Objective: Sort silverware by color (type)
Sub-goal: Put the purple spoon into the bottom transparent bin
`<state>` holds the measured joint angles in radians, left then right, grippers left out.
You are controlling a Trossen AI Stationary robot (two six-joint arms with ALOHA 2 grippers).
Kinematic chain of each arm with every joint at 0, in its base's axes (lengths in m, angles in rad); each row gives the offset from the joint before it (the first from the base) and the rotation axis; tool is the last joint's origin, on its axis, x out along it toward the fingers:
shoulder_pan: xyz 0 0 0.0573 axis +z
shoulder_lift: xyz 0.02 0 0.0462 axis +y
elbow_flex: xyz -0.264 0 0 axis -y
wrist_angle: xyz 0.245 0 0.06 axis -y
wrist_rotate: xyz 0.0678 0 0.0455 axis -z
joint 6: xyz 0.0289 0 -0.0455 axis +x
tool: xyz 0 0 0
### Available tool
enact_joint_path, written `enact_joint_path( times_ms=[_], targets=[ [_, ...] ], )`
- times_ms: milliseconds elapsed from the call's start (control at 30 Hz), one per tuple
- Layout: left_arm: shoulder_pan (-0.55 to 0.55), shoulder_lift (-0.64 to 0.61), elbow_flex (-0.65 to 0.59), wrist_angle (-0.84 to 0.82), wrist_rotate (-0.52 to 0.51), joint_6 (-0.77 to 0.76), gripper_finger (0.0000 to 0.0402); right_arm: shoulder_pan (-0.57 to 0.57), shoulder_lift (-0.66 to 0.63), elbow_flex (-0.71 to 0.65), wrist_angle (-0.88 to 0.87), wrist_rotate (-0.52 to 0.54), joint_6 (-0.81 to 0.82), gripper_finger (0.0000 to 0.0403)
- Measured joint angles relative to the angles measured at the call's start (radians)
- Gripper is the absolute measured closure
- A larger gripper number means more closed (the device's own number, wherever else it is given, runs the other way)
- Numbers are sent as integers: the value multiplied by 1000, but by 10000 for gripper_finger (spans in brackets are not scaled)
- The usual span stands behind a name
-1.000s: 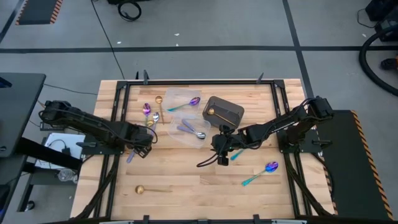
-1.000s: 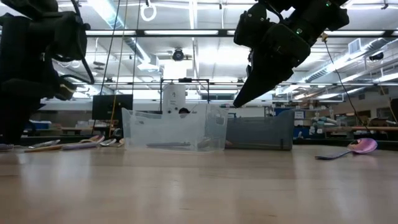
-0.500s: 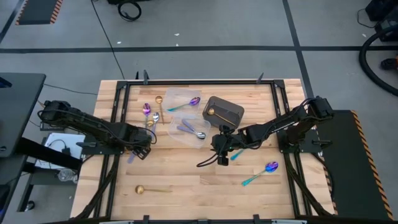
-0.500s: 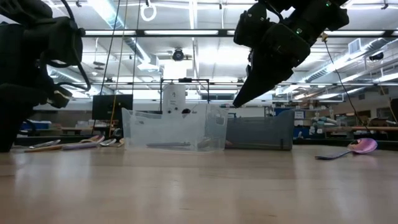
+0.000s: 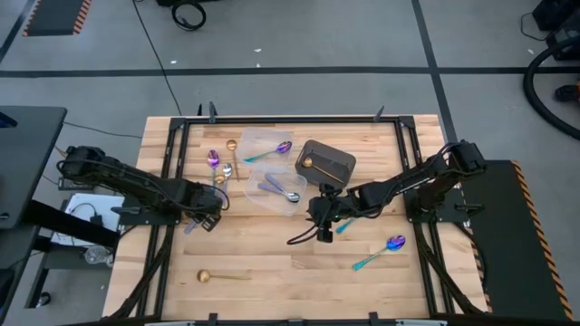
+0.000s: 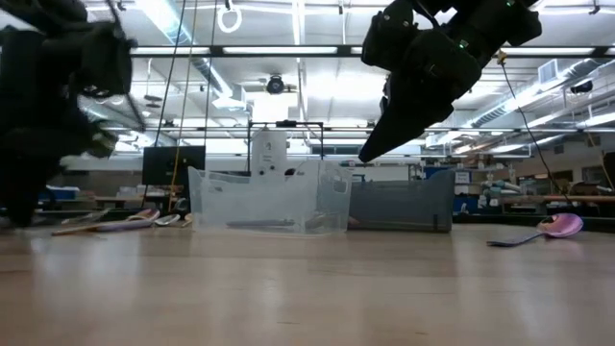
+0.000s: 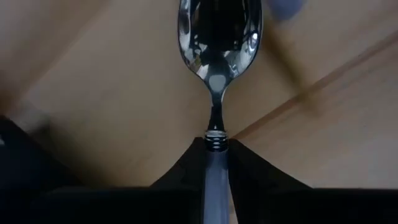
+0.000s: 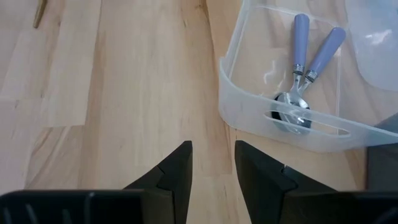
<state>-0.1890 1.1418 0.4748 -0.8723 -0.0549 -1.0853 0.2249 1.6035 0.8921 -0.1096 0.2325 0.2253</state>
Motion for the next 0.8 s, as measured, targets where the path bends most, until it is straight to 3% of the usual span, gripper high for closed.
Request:
enact_joint_path(
  times_ms=[467, 800],
  targets=[
    [9, -2, 232, -45, -220, 183, 352, 20, 0, 0, 5, 1, 37, 273],
    [70, -3, 324, -57, -252, 336, 352, 48, 0, 0, 4, 8, 105, 273]
  ],
)
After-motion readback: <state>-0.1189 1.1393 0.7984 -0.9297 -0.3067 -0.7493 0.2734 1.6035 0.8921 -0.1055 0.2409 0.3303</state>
